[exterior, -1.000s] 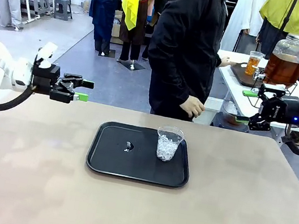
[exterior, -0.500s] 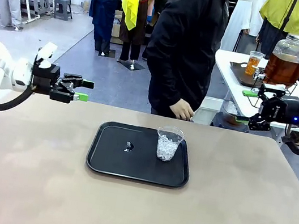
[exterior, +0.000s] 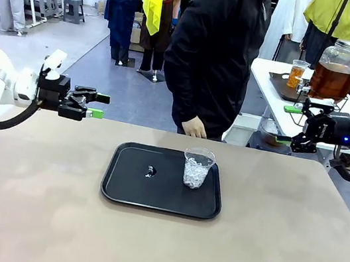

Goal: Pour the drink into the iced cup.
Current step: Pick up the iced cup indicated by the human and present it to them.

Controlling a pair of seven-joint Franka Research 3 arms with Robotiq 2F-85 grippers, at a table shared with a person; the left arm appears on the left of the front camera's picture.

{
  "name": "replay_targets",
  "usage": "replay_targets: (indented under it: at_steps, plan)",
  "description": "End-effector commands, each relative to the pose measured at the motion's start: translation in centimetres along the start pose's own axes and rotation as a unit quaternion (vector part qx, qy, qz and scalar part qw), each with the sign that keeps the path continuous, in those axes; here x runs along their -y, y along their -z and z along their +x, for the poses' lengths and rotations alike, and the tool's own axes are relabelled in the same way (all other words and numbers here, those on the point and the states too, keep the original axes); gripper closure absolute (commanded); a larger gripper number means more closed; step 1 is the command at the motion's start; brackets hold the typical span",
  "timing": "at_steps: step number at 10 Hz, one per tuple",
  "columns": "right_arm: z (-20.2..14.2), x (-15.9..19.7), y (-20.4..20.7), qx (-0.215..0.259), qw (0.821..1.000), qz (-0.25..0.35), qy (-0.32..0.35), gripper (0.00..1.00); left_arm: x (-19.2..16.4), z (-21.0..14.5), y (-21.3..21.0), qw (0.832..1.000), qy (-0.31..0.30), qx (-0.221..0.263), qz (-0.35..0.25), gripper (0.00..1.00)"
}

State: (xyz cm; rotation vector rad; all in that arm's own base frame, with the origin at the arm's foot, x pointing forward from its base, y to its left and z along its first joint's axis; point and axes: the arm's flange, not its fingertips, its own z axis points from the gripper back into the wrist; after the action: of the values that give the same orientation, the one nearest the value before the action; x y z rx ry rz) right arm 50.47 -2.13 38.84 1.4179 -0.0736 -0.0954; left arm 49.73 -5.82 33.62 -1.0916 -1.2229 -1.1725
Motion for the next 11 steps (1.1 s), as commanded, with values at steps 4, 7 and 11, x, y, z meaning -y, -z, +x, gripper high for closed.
replay_targets:
  at_steps: [4, 7, 11]
  plan:
    - [0.05, -0.31, 0.02, 0.001, 1.000, 0.001, -0.001, 0.00, 0.04, 0.18, 0.16, 1.000, 0.001, 0.003, 0.002, 0.00]
    - [0.05, -0.31, 0.02, 0.001, 1.000, 0.001, -0.001, 0.00, 0.04, 0.18, 0.16, 1.000, 0.001, 0.003, 0.002, 0.00]
    - [0.05, -0.31, 0.02, 0.001, 1.000, 0.001, -0.001, 0.00, 0.04, 0.18, 0.16, 1.000, 0.001, 0.003, 0.002, 0.00]
